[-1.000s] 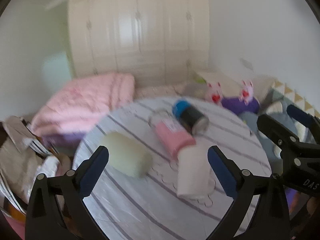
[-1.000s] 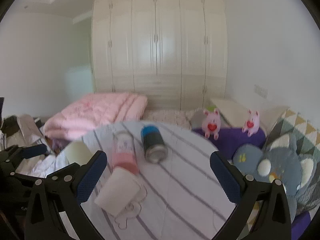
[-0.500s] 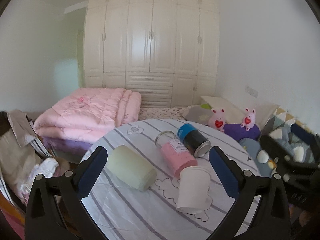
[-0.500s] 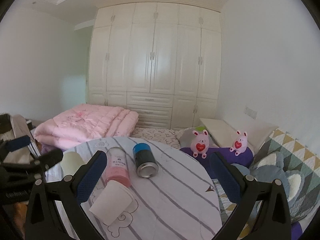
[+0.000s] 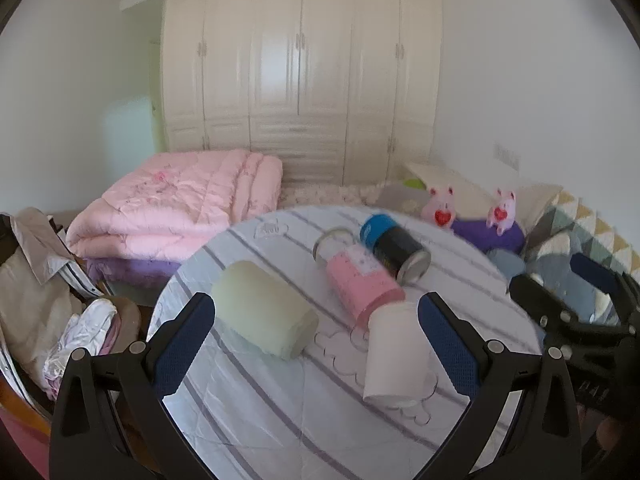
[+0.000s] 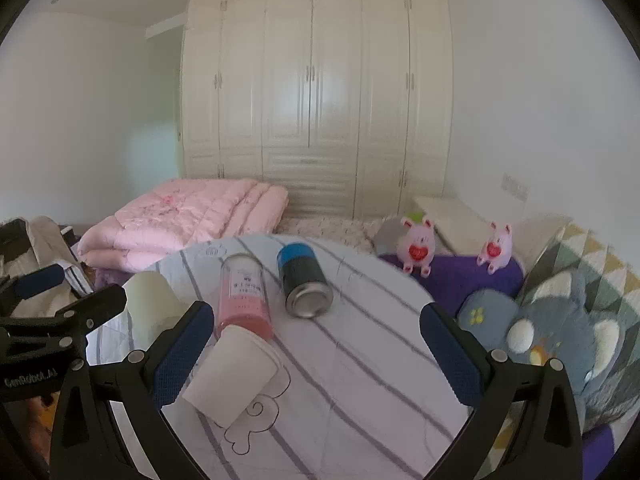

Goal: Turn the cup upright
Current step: 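Grasp the white paper cup with the right gripper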

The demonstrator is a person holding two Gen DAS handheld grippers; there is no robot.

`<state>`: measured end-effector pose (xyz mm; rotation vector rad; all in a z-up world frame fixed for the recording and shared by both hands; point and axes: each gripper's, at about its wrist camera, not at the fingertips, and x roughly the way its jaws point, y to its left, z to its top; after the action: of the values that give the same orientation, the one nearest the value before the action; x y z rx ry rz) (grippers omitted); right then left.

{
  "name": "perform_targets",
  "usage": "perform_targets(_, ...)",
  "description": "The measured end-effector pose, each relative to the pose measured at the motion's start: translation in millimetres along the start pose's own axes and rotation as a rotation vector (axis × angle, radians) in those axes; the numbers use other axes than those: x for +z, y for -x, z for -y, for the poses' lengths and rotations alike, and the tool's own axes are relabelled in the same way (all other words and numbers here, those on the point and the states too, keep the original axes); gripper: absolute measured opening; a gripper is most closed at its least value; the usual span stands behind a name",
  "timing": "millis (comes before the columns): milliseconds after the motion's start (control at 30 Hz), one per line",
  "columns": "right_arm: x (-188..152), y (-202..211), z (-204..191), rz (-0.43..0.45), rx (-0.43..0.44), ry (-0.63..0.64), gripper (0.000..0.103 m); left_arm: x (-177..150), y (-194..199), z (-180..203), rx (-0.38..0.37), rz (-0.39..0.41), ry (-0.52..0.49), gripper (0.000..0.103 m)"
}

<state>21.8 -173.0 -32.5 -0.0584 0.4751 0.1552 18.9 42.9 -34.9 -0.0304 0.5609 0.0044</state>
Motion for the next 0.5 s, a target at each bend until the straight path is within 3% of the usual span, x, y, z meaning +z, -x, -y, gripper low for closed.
perform_targets(133,-5,-19,11,-0.089,0.020,-0.072,0.103,-9,-20,7,-0.008,-0.094,-0.046,0.103)
perform_targets(267,-10,-37,17,-0.177,0.052,-0.130,0.103,-15,-34,16,0.011,-0.138,-0.104,0.103)
perform_targets(500,-19,-90,3,-0.395,0.237,-0.239,0.103,-18,-52,10,0.015,-0.181,-0.114,0.103)
